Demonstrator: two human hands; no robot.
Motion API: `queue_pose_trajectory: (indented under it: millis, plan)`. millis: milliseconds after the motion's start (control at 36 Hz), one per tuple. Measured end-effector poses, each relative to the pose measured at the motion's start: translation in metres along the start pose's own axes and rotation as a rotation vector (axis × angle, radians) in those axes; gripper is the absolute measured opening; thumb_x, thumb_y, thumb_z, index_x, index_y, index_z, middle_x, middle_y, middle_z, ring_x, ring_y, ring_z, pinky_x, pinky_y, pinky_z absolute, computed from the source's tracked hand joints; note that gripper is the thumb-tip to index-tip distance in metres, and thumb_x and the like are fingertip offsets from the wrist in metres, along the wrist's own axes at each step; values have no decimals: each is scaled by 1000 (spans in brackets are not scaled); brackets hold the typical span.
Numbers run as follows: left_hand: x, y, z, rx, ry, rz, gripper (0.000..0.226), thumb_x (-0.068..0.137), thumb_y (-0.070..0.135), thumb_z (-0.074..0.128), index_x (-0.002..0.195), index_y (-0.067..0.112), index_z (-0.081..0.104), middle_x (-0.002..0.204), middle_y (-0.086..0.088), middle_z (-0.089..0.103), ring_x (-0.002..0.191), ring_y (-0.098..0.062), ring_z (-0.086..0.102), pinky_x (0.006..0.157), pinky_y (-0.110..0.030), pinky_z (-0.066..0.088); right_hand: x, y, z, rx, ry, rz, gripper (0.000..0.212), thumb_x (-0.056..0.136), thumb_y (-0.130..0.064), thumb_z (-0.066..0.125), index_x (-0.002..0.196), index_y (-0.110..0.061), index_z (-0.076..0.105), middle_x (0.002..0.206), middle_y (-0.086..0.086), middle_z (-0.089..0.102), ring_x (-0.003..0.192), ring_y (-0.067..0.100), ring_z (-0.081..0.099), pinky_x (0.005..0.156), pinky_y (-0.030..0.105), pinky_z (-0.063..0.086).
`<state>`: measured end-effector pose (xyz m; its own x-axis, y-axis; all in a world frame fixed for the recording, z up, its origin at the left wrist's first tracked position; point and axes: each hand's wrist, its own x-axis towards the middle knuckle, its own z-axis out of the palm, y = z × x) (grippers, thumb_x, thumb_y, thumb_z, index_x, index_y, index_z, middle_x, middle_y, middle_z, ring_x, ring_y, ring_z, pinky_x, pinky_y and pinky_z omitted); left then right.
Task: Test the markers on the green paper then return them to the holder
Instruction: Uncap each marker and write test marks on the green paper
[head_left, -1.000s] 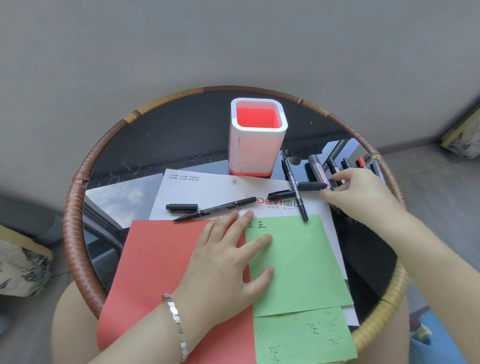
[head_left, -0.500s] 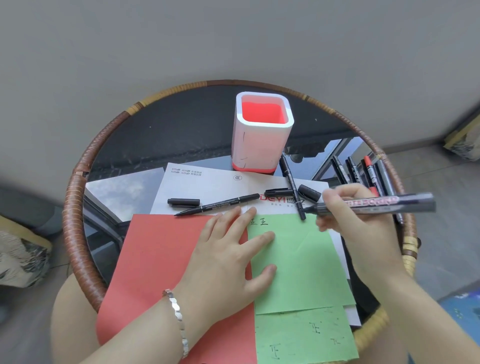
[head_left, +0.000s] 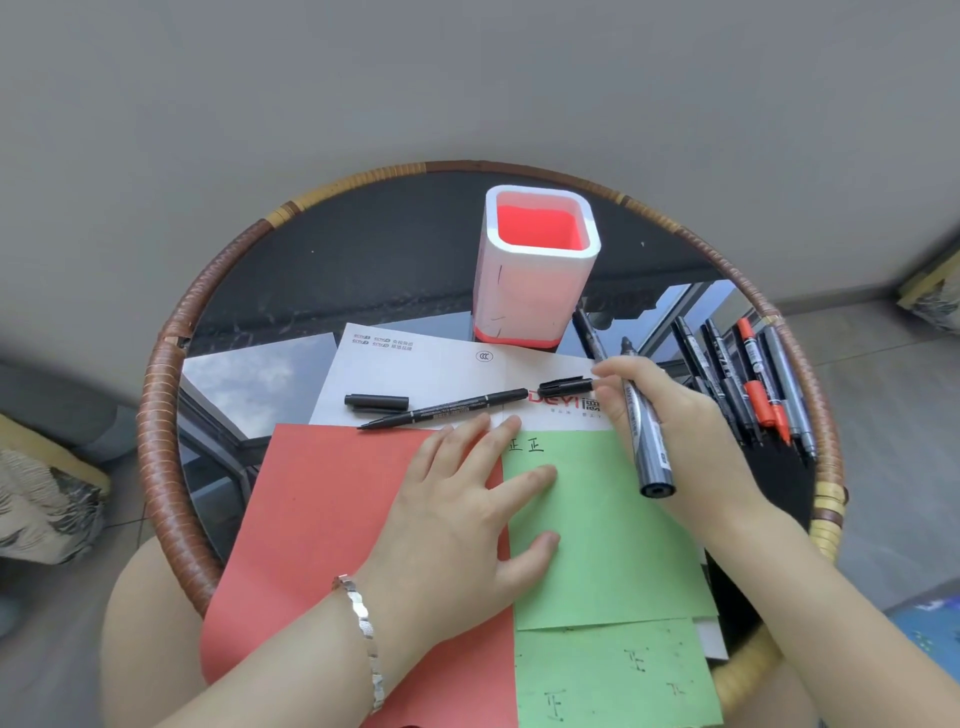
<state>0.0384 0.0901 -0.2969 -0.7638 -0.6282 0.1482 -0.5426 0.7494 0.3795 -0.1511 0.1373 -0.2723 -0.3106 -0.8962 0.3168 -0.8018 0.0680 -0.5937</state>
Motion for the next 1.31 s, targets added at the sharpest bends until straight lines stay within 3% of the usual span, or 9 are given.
queue_pose_trajectory:
  millis: [139,250,417,556,694,778,889,1028,1306]
  plan:
    - [0,0,1,-10,2,4,44,73,53,48,108,33,65,128,-8,57,119,-31,50,101,-40,25,-2,-6,-4,129,70,-5,13,89,-37,53,101,-31,56,77,0,66,65,15,62,62,28,52]
    - [0,0,0,-9,-4,3,44,73,53,47,109,33,64,129,-7,56,120,-30,49,101,-40,24,-10,-19,3,487,61,166,33,82,-62,43,101,-37,53,77,-7,62,68,2,61,60,11,46]
    - [0,0,0,1,-11,0,45,73,53,47,109,33,65,129,-8,56,120,-31,49,102,-40,24,-3,-30,19,724,90,365,14,91,-16,51,78,-18,55,62,-4,66,58,10,64,55,22,53]
    - [0,0,0,11,-24,-1,45,74,54,47,110,33,64,131,-8,55,121,-31,49,100,-42,25,-1,-27,25,594,237,434,25,77,-21,71,60,-15,53,40,-5,57,39,5,52,46,16,45]
    - [0,-1,0,6,-21,7,45,74,53,48,111,33,63,131,-7,54,122,-30,47,100,-43,25,-4,-20,33,410,353,430,35,77,-14,65,50,-14,43,38,-4,47,43,14,46,55,27,40]
    - [0,0,1,6,-16,8,45,74,53,47,111,33,63,131,-7,54,122,-30,47,100,-43,26,-5,-19,35,375,361,393,37,76,-12,65,49,-16,41,37,-10,46,42,6,41,54,25,36]
    - [0,0,1,5,-14,8,45,74,54,47,110,32,64,131,-7,55,122,-30,47,100,-42,26,-4,-17,37,384,341,379,33,76,-13,66,50,-10,46,38,-7,49,42,9,44,54,25,39]
    - [0,0,1,9,-13,9,45,74,53,47,111,32,63,131,-7,55,122,-30,47,100,-42,26,-5,-19,38,355,318,351,28,74,-12,66,52,-4,51,43,-9,53,46,4,48,52,11,36]
    - [0,0,0,16,-17,3,45,74,53,47,111,33,64,130,-7,55,122,-30,47,101,-41,25,-4,-17,36,378,347,376,30,76,-15,67,54,-6,50,46,7,56,53,26,58,61,29,45]
